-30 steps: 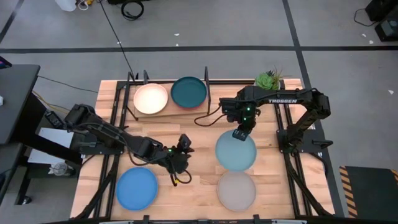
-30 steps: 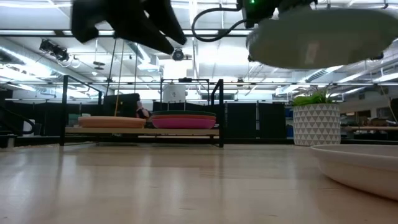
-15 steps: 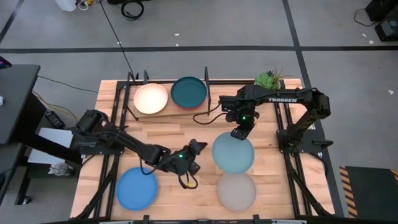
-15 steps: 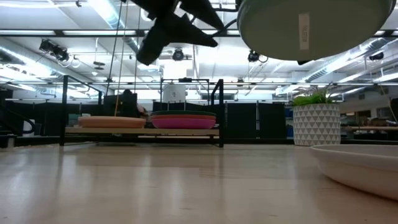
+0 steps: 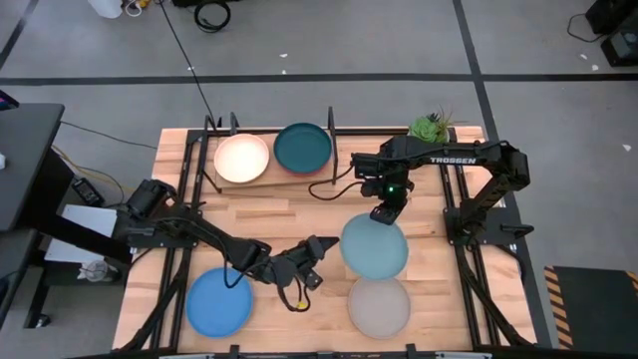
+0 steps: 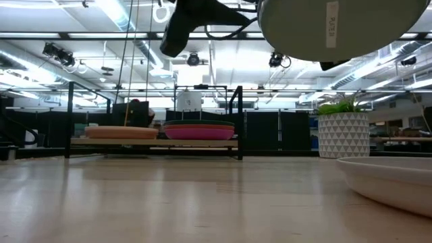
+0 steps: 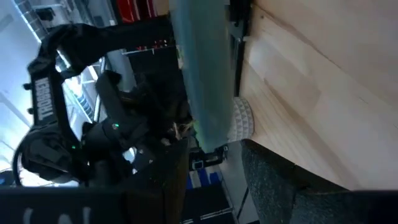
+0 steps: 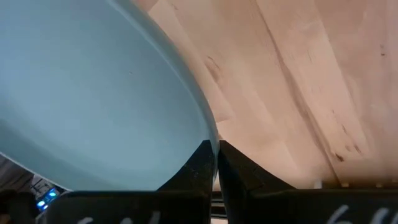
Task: Place and stack plates onto a shelf
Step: Stack the light blue plate on top of the light orange plate on the shelf
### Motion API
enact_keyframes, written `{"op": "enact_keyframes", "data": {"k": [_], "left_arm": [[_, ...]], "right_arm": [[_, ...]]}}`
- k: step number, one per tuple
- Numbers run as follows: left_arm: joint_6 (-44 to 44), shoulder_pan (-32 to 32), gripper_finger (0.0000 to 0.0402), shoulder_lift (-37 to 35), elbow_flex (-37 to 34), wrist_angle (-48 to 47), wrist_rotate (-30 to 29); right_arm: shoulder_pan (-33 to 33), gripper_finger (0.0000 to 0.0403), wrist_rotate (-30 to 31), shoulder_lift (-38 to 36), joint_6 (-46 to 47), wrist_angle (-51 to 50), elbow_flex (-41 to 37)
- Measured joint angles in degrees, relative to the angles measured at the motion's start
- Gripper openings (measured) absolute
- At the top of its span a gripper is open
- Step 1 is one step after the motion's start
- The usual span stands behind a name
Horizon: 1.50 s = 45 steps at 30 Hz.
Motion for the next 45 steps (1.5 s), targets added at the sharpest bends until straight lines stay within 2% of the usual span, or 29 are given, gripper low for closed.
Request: {"op": "enact_keyframes", "data": {"k": [4, 14, 18, 21, 26, 35, 45], "left_arm": [[-0.3, 0.03, 0.0171, 0.0, 0.0, -0.53, 1.47], [-1.46, 0.1, 0.0242, 0.0, -0.01, 3.5, 5.21], [-0.69, 0.24, 0.0254, 0.0, -0.02, 4.41, 8.91], [0.51, 0.64, 0.0254, 0.0, 0.0, 5.4, 9.34], [3.03, 1.72, 0.0241, -0.01, -0.01, 5.43, 11.59], [5.13, 2.7, 0.0184, 0.0, 0.0, 5.45, 16.21], [5.06, 2.67, 0.0135, 0.0, 0.0, 5.41, 16.68]], "right_arm": [[0.0, 0.0024, -0.93, 0.0, 0.01, 0.48, 0.0], [0.0, 0.0024, -1.61, 0.0, -0.97, 1.09, 0.0], [0.0, 0.0024, -1.61, 0.0, -0.98, 1.16, -0.02], [0.0, 0.0024, -1.63, 0.0, -0.99, 1.33, -0.02], [0.0, 0.0024, -1.76, 0.0, -1.01, 2.11, -0.02], [0.0, 0.0024, -3.09, 0.0, -2.44, 3.05, -0.02], [0.0, 0.0024, -3.25, 0.0, -2.41, 3.52, -0.04]]}}
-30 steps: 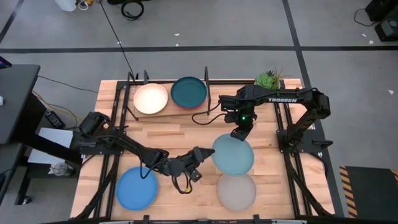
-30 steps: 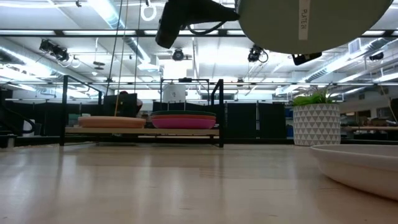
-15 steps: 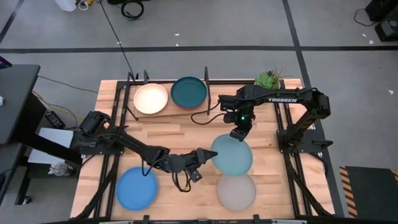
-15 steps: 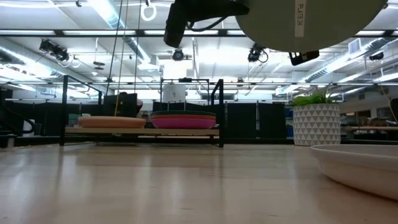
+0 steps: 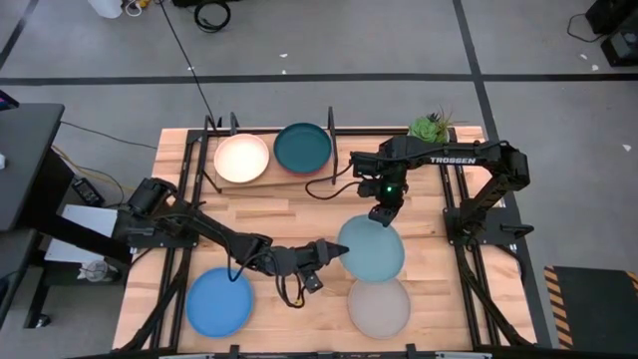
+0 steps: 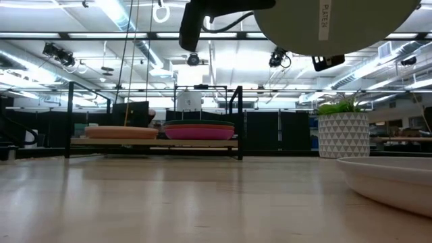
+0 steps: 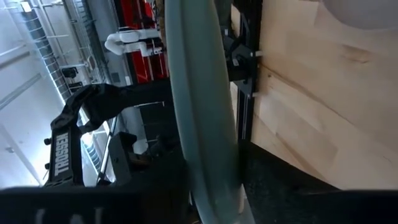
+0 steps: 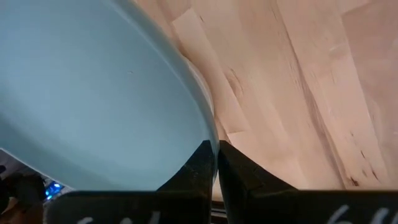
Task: Place and stack plates onto a shelf
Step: Stack the light blue plate on top of the light orange plate on the shelf
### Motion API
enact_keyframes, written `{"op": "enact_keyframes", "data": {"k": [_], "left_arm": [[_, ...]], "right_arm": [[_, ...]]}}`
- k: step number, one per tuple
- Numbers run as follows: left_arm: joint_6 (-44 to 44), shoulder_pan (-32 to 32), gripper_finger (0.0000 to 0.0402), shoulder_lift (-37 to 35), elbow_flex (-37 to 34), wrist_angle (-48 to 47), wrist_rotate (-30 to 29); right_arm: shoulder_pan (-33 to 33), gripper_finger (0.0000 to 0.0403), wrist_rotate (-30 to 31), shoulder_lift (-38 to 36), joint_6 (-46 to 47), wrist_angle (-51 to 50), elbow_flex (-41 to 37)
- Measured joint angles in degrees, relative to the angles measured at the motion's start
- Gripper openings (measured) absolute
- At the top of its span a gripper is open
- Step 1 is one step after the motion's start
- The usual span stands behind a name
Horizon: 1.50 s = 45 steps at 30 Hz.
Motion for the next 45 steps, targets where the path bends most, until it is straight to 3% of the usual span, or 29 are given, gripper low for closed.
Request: {"op": "enact_keyframes", "data": {"k": [14, 29, 39, 45], "left_arm": [[-0.55, 0.0, 0.0111, 0.0, -0.02, -0.12, 0.1], [-2.3, 0.0, 0.011, -0.01, -0.02, 0.2, 1.0], [-6.95, -0.91, 0.0108, -0.09, 0.04, -1.35, -5.34], [-9.13, -2.91, 0.0108, -0.09, 0.04, -1.66, -12.01]], "right_arm": [[0.02, 0.0042, -1.08, -0.04, -0.12, 0.57, 0.0], [-1.46, 0.0163, -2.01, -0.28, -2.49, 0.23, 0.0], [-6.46, 0.0206, -2.39, -6.11, -5.31, 0.08, 0.0], [-8.74, 0.0202, 3.76, -11.88, -7.97, 0.82, 0.0]]}}
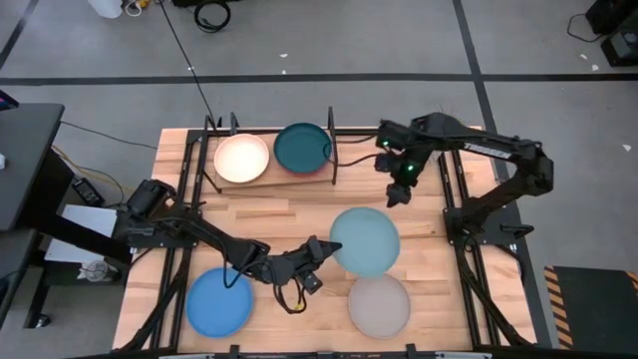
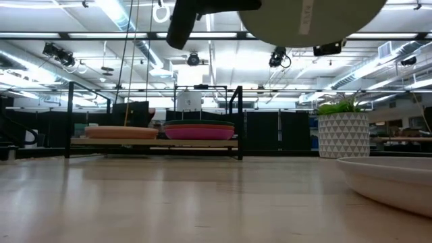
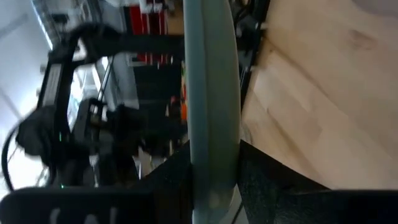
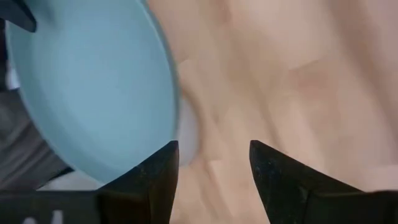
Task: Place and stack plates onto a shelf
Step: Stack the light blue plate on top of the light orange plate on the shelf
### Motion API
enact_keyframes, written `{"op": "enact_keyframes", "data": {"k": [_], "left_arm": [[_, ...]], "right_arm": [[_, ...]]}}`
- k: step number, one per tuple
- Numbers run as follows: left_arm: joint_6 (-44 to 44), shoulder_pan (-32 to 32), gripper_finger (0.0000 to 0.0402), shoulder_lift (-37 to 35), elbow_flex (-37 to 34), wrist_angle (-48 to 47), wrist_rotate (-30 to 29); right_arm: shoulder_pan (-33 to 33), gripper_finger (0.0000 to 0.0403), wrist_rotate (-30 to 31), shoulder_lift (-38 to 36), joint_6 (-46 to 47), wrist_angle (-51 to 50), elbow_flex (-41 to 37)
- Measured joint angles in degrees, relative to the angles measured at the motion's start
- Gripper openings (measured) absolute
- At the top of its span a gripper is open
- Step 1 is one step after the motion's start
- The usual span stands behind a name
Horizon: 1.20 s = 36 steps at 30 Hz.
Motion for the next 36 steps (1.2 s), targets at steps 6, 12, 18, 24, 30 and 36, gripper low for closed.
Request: {"op": "enact_keyframes", "data": {"k": [6, 12, 18, 24, 30, 36], "left_arm": [[-0.78, -2.34, 0.0108, 0.0, 0.0, -0.02, -11.76], [-5.62, -4.08, 0.0109, 0.0, 0.0, -3.22, -25.82], [-19.58, -5.08, 0.0109, -0.58, 0.0, -17.45, -34.92], [-41.71, -4.04, 0.0109, -1.87, 0.02, -41.76, -39.09], [-79.77, -3.95, 0.0109, -6.24, -0.02, -76.18, -37.06], [-108.58, -1.04, 0.0096, -7.39, -0.38, -101.99, -27.64]], "right_arm": [[-0.2, 0.0201, 12.82, -5.99, -0.62, 3.31, 0.0], [0.3, 0.0199, 22.24, -10.99, 3.03, 7.57, 0.0], [2.09, 0.0197, 29.68, -14.09, 3.56, 11.06, 0.0], [3.12, 0.0196, 30.12, -14.26, 2.05, 14.54, 0.0], [3.34, 0.0195, 30.1, -13.03, -0.37, 14.98, 0.0], [3.34, 0.0195, 29.99, -11.6, -1.16, 15.56, 0.0]]}}
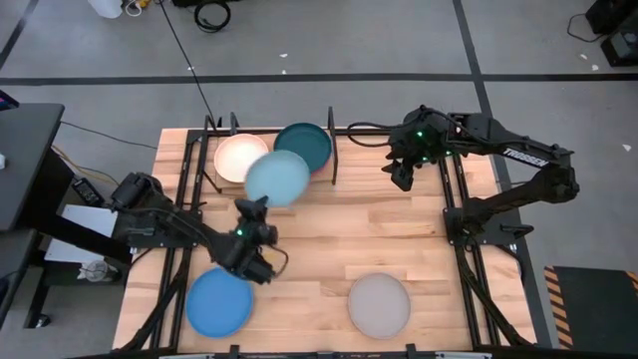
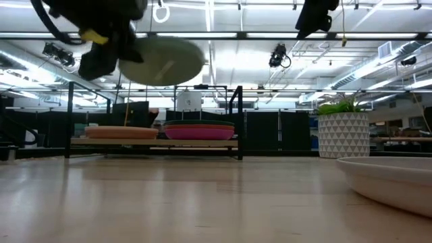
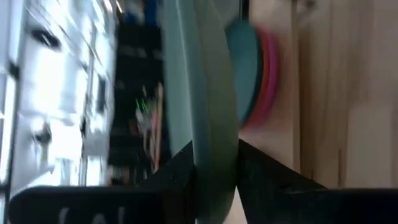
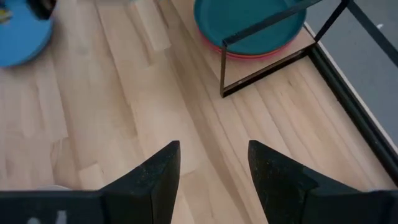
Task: Place and stack plates onto a shelf
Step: Stack the light blue plate on top of the light orange plate on the shelf
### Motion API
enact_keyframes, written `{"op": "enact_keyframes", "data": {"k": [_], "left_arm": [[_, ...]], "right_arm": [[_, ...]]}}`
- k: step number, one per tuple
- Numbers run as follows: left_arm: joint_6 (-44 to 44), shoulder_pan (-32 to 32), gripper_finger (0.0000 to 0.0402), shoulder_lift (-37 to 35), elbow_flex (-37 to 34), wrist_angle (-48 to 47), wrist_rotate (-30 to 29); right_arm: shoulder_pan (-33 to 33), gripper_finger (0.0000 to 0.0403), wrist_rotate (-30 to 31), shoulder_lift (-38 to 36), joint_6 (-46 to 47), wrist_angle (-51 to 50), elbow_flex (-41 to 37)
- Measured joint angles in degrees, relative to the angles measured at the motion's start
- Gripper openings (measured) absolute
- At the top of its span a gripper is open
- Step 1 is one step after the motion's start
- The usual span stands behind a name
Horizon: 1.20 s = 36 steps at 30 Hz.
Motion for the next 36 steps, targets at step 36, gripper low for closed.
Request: {"op": "enact_keyframes", "data": {"k": [36], "left_arm": [[9.45, 23.87, 0.0077, -4.98, -18.18, 10.46, 10.83]], "right_arm": [[0.7, 0.0195, -1.62, 1.47, 0.66, 1.44, 0.0]]}}
